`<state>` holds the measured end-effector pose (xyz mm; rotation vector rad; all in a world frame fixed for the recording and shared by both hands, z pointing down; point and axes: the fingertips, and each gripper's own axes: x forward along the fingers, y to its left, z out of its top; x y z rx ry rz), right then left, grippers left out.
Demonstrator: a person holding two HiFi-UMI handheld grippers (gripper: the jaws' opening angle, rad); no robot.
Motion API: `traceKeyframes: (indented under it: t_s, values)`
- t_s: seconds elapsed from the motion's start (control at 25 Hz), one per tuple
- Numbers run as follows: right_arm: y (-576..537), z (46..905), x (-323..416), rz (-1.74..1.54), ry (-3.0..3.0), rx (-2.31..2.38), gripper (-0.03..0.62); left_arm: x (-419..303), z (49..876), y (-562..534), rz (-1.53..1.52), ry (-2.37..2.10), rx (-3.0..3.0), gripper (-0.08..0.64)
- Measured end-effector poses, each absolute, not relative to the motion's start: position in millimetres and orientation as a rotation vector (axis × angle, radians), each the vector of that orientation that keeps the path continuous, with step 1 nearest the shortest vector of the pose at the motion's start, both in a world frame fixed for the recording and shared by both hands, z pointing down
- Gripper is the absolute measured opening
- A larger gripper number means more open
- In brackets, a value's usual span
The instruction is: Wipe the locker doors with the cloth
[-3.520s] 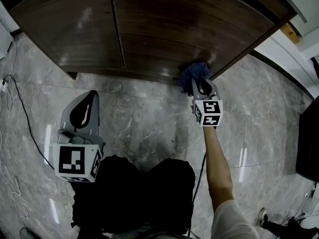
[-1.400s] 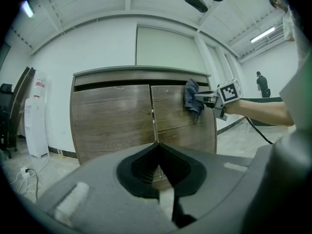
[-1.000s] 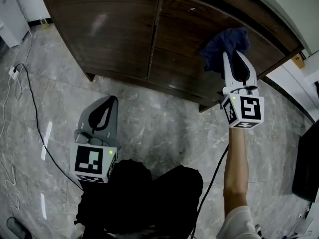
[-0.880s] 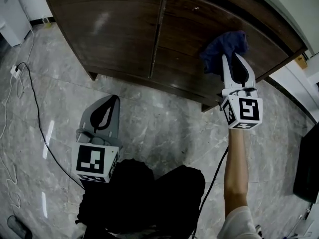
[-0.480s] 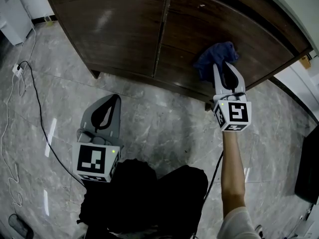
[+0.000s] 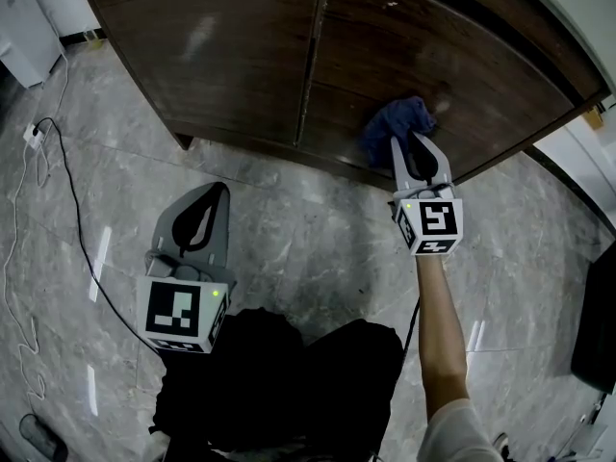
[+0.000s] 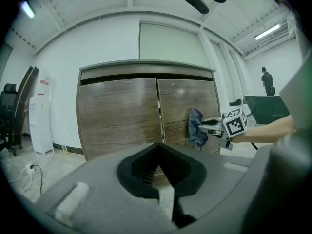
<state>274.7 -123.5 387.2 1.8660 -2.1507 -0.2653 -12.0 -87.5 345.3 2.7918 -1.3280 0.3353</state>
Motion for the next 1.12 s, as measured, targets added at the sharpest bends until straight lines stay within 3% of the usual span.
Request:
traceKeyframes:
  t_s: [1.12]
  values:
    - [-131,516,254,-0.003,-2.143,1.729,0.078,-25,360,-96,0.389,-1.359,2.756,0.000]
